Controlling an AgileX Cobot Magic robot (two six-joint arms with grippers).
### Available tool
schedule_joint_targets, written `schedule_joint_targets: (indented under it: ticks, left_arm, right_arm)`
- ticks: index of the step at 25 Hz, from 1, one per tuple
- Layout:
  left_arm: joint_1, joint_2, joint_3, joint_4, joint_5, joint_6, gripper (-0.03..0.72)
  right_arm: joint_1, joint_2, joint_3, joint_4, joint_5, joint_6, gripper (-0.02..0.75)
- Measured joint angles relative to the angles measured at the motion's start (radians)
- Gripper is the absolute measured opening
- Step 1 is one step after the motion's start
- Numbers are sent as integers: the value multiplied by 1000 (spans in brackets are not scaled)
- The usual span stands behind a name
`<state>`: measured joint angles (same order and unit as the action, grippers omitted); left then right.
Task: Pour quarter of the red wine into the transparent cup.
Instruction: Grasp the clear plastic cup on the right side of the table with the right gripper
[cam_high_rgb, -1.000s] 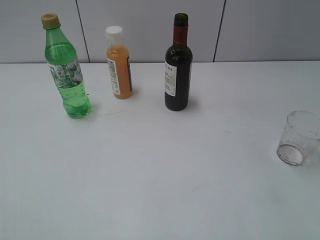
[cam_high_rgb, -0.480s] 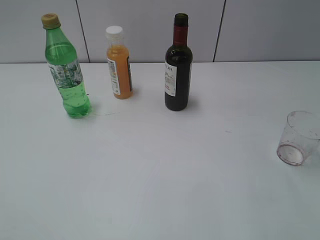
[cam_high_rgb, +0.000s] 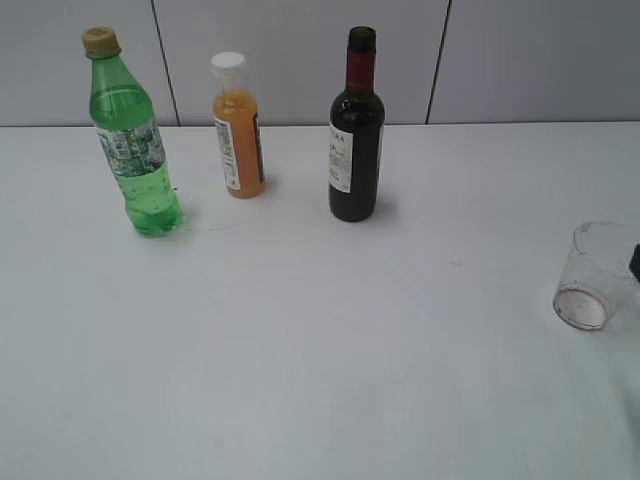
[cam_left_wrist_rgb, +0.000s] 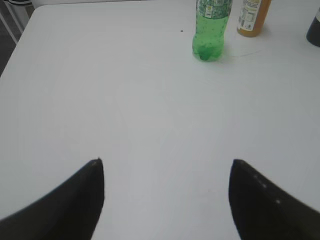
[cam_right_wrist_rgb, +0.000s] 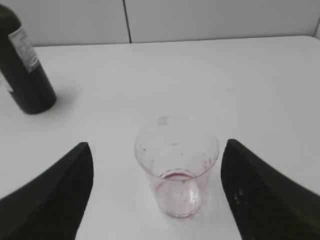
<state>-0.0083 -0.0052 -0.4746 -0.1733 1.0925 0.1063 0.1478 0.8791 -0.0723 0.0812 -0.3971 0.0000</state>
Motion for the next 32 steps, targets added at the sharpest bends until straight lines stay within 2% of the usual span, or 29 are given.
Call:
schedule_joint_targets:
  ticks: [10,14,20,26,32]
  left_arm:
    - [0,0,0,0,0,0,585]
    - [0,0,0,0,0,0,585]
    - [0,0,0,0,0,0,585]
    - [0,0,0,0,0,0,585]
    - [0,0,0,0,0,0,585]
  right_arm:
    - [7,141,79,4,-226,0,630]
    - [7,232,78,1,-268,0,668]
    - [7,392,77,-7,-380,-38,680]
    - [7,561,74,3,-595,-54,680]
    - [7,731,74,11,-728,-56,680]
